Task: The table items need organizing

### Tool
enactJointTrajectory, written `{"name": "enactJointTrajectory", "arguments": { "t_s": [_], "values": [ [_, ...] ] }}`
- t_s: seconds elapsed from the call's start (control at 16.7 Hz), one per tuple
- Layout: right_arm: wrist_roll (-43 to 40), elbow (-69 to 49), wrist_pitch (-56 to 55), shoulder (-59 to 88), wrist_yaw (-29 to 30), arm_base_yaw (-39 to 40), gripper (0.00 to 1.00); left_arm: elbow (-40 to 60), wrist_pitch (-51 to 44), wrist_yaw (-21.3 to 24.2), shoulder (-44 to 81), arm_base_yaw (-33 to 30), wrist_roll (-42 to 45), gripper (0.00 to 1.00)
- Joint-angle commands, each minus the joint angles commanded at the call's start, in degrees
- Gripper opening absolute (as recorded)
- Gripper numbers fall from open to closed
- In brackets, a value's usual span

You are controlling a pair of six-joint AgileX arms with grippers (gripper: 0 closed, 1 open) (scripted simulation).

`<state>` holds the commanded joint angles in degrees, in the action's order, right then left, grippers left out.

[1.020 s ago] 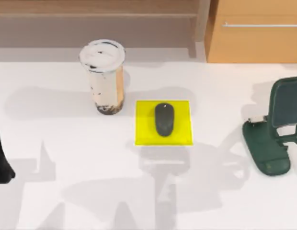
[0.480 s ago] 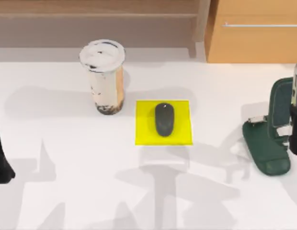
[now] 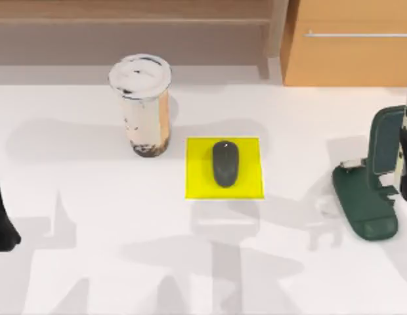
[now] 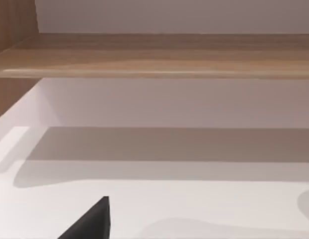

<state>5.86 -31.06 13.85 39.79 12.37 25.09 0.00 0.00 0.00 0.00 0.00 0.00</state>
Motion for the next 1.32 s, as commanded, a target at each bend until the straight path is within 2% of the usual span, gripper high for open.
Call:
{"name": "enactJointTrajectory", "arguments": {
  "t_s": [0.48, 1.02, 1.32],
  "values": [
    [2.86, -6.75, -0.87, -5.99, 1.54, 5.97, 0.00, 0.00, 0.00, 0.00, 0.00, 0.00, 0.00, 1.00],
    [-1.34, 3.02, -12.38, 13.60, -1.33, -3.63, 0.00, 0.00, 0.00, 0.00, 0.00, 0.00, 0.00, 1.00],
    [-2.23, 2.95, -16.24, 17.66, -2.88, -4.86, 0.00, 0.00, 0.00, 0.00, 0.00, 0.00, 0.00, 1.00]
  ]
}}
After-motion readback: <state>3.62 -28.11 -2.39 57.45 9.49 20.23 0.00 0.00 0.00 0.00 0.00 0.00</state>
